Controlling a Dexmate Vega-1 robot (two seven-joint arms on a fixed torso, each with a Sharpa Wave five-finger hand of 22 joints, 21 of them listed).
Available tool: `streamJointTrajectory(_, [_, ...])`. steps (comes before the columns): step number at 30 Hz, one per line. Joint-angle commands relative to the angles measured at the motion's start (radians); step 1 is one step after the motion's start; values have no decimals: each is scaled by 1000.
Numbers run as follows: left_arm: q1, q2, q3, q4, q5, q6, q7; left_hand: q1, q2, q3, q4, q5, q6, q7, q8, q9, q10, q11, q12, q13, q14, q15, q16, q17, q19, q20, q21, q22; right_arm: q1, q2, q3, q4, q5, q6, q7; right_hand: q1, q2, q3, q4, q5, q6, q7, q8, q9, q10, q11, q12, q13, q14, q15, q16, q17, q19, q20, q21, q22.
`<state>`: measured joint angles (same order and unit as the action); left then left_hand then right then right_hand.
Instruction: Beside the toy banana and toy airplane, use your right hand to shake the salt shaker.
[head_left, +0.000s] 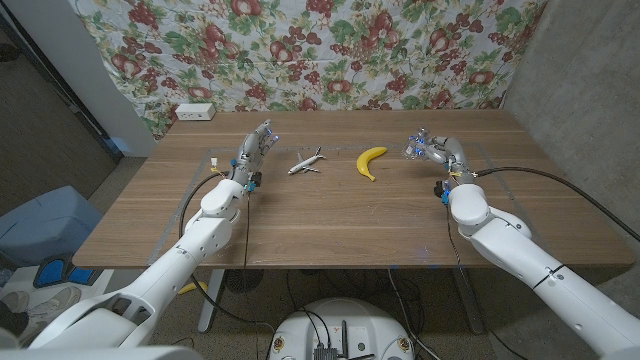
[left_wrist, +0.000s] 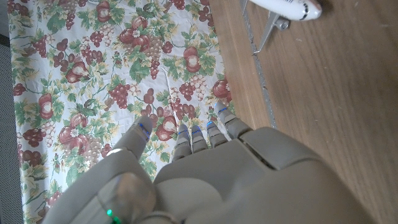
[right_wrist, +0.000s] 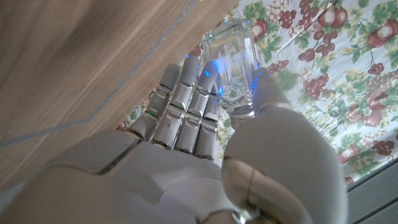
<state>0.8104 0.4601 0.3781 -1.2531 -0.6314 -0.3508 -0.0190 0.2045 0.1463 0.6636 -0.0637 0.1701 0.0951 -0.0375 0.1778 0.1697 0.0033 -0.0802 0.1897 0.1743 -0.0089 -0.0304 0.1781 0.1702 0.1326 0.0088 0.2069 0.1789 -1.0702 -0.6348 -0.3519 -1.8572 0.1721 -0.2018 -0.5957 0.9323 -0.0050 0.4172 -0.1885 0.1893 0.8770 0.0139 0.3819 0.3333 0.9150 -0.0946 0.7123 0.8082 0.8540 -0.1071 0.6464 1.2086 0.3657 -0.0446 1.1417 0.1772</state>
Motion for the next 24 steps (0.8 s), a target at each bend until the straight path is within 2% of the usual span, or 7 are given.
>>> streamJointTrajectory(1, [1,1,1,-5,0,7,4,10,38,2,6,6,10,2,6,4,4,4,3,4,6,-29,3,1,8,0,0,4,-32,147,34,68,-28,151,-203,129,122,37,34,5,120,-72,5,59,45,-47,-6,1,6,-107,3,2,1,-52,7,1])
streamJointTrajectory(7, [3,0,1,-7,0,8,8,9,37,2,7,6,11,4,5,4,6,9,3,4,7,-20,3,1,7,5,0,4,-40,179,54,80,-5,185,-213,129,121,36,34,5,119,-70,2,57,46,-48,-6,2,7,-107,5,3,2,-50,8,1])
streamJointTrajectory(14, [-1,-4,2,-1,0,4,5,8,37,3,7,6,12,5,5,4,6,9,3,4,6,-21,2,1,7,6,0,4,-41,175,57,82,-9,193,-198,129,122,36,34,4,119,-73,1,57,45,-46,-7,2,8,-107,6,3,1,-49,8,1])
streamJointTrajectory(19, [-3,-6,2,3,0,3,6,8,37,3,7,6,13,4,5,4,5,6,3,4,6,-23,2,1,9,5,0,4,-37,145,53,88,-11,206,-148,130,120,35,33,4,121,-73,2,59,48,-47,-7,1,7,-107,7,4,1,-51,8,1])
streamJointTrajectory(24, [-3,-5,1,3,1,1,7,8,38,3,7,6,13,6,5,4,4,5,2,4,6,-23,2,1,9,6,0,4,-29,99,48,76,-1,178,-75,128,122,35,35,4,119,-75,1,61,44,-49,-9,2,4,-106,6,3,-3,-53,8,1])
